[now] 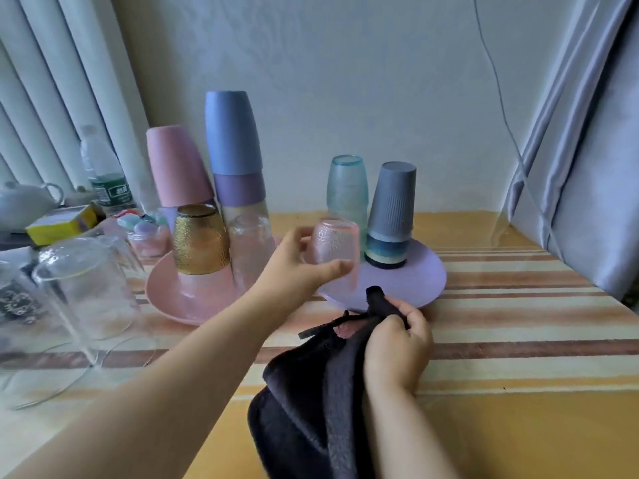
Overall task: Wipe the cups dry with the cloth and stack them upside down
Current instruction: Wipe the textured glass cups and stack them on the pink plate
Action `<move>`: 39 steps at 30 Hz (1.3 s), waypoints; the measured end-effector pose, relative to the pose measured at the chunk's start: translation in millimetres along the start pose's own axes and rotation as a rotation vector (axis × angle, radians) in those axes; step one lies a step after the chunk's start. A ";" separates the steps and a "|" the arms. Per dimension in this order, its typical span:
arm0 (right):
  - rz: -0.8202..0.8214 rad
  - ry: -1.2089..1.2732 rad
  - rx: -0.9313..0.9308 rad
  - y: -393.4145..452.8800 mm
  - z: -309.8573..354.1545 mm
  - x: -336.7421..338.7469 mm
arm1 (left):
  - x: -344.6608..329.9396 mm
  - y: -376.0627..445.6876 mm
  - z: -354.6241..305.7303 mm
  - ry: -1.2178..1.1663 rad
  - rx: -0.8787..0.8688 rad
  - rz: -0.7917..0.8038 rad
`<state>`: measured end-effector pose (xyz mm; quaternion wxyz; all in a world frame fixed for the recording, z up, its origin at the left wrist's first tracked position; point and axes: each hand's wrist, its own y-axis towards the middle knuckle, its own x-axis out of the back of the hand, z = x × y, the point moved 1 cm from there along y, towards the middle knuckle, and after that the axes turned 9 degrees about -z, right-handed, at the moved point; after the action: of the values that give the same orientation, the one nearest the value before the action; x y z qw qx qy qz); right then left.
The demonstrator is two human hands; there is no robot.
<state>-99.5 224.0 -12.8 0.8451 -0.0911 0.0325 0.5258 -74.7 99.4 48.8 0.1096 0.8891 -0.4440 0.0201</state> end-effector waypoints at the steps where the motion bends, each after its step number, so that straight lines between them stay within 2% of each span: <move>1: 0.010 -0.007 0.025 -0.1 0.5 -1.2 | 14.2 -12.4 2.7 0.009 0.005 -0.034; 5: 0.146 0.050 0.192 -15.9 14.4 -4.3 | 55.2 -59.2 12.4 -0.079 0.057 -0.079; 11: 0.654 0.145 0.304 -61.5 20.4 -5.7 | 58.3 -93.3 27.4 -0.271 0.073 -0.105; 15: 0.857 0.136 0.340 -74.8 22.6 -6.2 | 66.3 -92.1 30.8 -0.319 0.078 -0.169; 18: 0.898 0.166 0.373 -76.7 20.2 -6.8 | 72.5 -88.1 34.2 -0.330 0.098 -0.269; 21: 0.975 0.139 0.459 -80.6 18.4 -6.7 | 72.6 -86.2 38.8 -0.316 0.075 -0.250; 23: 1.008 0.115 0.484 -82.8 16.7 -6.5 | 71.6 -86.8 39.4 -0.281 0.060 -0.207; 27: 0.991 0.071 0.529 -82.6 14.6 -7.6 | 69.7 -88.9 37.8 -0.247 0.011 -0.012; 32: 0.920 0.059 0.644 -80.3 13.7 -9.8 | 70.1 -89.7 36.6 -0.259 -0.034 0.085; 36: 0.881 0.137 0.453 -75.0 20.9 -7.6 | 68.4 -91.6 37.5 -0.293 -0.028 0.143; 39: 0.848 0.102 0.269 -68.5 16.0 -9.0 | 69.2 -91.4 39.1 -0.320 -0.032 0.164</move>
<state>-42.9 189.6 12.4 0.5566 0.0152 0.1769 0.8116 37.3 89.9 3.7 0.0495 0.8399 -0.5269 -0.1199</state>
